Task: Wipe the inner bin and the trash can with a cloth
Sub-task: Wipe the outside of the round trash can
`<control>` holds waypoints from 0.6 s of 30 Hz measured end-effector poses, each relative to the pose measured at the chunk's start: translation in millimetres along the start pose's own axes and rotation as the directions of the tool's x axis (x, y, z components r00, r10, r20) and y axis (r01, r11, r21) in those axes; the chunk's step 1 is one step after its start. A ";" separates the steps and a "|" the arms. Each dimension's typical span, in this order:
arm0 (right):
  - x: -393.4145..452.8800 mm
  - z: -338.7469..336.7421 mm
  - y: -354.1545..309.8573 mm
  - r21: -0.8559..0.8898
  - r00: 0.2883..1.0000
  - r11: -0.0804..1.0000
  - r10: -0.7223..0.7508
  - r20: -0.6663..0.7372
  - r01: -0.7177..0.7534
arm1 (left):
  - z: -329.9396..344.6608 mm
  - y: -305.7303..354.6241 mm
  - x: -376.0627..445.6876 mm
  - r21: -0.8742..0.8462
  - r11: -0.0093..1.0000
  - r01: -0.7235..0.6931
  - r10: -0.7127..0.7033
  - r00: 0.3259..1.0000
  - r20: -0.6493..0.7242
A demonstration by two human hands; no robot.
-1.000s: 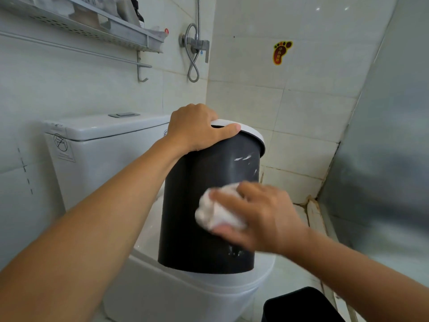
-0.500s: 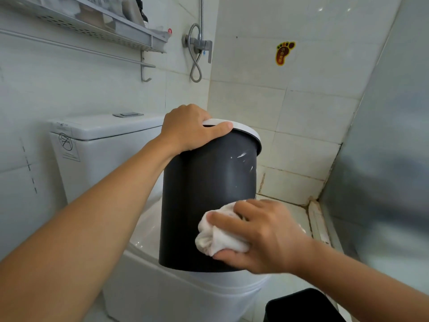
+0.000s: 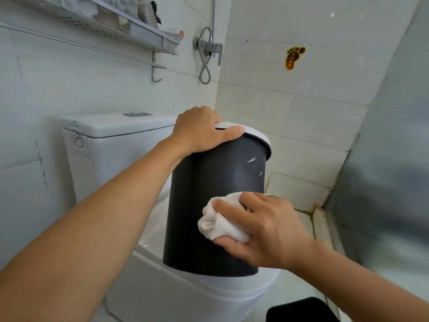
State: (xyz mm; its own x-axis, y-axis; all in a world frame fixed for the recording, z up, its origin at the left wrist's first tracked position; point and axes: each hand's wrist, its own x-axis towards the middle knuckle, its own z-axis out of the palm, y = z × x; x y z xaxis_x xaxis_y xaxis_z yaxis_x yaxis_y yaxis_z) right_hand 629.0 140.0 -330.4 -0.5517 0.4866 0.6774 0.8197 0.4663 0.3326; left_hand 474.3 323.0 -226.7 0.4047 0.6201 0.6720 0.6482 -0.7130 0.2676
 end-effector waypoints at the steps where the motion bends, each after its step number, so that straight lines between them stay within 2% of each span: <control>1: -2.9 -0.8 2.2 0.003 1.000 1.000 -0.007 0.001 0.007 | 0.8 2.3 0.1 0.005 1.000 -0.014 0.014 1.000 -0.001; 3: 2.1 -1.9 13.9 -0.015 0.997 0.998 0.068 -0.030 -0.068 | 0.8 5.7 0.1 0.013 0.999 -0.033 0.033 0.999 -0.008; 5: 15.5 -4.4 28.2 -0.028 0.971 0.974 0.223 -0.087 -0.226 | 0.3 7.7 -1.0 0.008 0.999 -0.031 0.031 0.999 -0.016; 9: 35.3 -4.3 49.4 0.063 0.804 0.815 0.579 -0.138 -0.576 | -2.4 4.2 -4.4 0.002 1.000 -0.007 0.007 1.000 -0.028; 12: 34.1 1.4 46.4 0.149 0.731 0.744 0.668 -0.141 -0.651 | -3.2 -1.1 -5.8 -0.012 1.000 0.000 0.000 1.000 -0.028; 14: 27.5 2.4 31.3 0.120 0.779 0.793 0.609 -0.148 -0.597 | -2.6 -3.3 -5.9 -0.025 1.000 0.016 -0.016 0.999 -0.031; 16: 16.8 4.8 12.9 0.056 0.906 0.918 0.397 -0.144 -0.393 | -2.2 -5.0 -6.4 -0.018 0.999 0.031 -0.032 0.999 -0.040; 18: 3.9 9.0 4.5 0.005 0.976 0.985 0.170 -0.136 -0.171 | -2.0 -6.4 -7.4 -0.019 0.999 0.026 -0.027 0.999 -0.036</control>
State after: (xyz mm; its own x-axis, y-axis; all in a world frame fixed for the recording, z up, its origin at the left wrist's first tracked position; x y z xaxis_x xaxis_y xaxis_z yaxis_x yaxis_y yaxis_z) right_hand 629.2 150.7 -332.1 -0.3783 0.4540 0.8067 0.9012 0.3796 0.2090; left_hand 465.9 322.3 -232.0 0.3640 0.6267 0.6890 0.6464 -0.7026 0.2977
